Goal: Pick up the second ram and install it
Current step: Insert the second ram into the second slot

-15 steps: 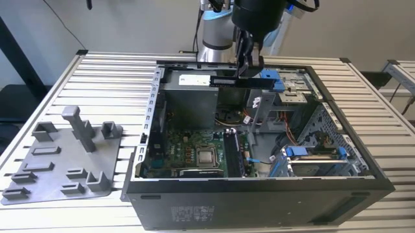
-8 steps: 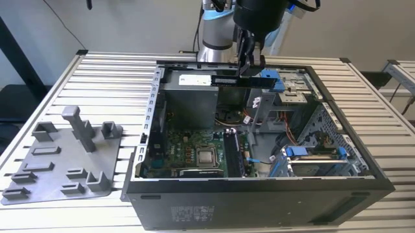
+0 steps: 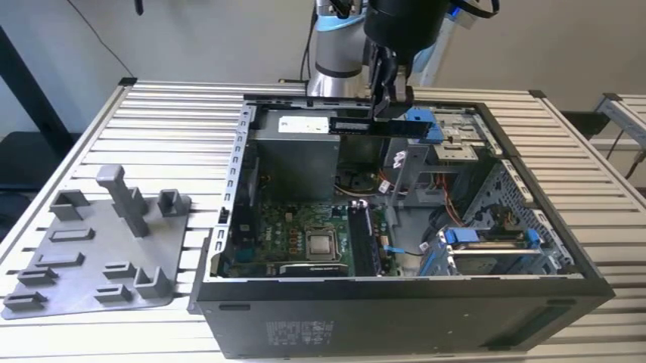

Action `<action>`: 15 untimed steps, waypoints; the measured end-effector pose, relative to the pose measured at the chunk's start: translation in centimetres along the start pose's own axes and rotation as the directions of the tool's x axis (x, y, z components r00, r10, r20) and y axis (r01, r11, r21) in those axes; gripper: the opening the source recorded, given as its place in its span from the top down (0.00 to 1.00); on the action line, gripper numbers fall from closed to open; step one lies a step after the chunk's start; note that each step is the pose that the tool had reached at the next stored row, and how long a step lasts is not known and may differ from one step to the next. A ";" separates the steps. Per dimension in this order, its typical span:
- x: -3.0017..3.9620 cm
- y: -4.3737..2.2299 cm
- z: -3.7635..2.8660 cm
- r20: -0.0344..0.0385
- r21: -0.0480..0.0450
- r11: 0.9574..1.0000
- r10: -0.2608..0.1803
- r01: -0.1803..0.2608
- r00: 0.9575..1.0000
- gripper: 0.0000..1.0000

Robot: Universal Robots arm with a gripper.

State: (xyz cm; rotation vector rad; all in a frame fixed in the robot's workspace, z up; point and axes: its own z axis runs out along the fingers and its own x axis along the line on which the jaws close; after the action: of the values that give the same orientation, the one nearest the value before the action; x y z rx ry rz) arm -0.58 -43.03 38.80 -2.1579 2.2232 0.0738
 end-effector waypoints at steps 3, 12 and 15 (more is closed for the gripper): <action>0.00 -0.02 0.01 0.000 0.000 1.000 0.001 -0.001 1.000 0.86; 0.00 -0.02 0.16 0.001 0.009 0.991 0.135 -0.135 0.991 0.86; 0.01 -0.03 0.23 0.001 0.012 0.983 0.184 -0.184 0.983 0.86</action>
State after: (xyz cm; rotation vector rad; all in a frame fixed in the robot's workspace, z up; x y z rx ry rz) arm -0.56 -43.02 38.57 -1.9407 2.4105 0.0666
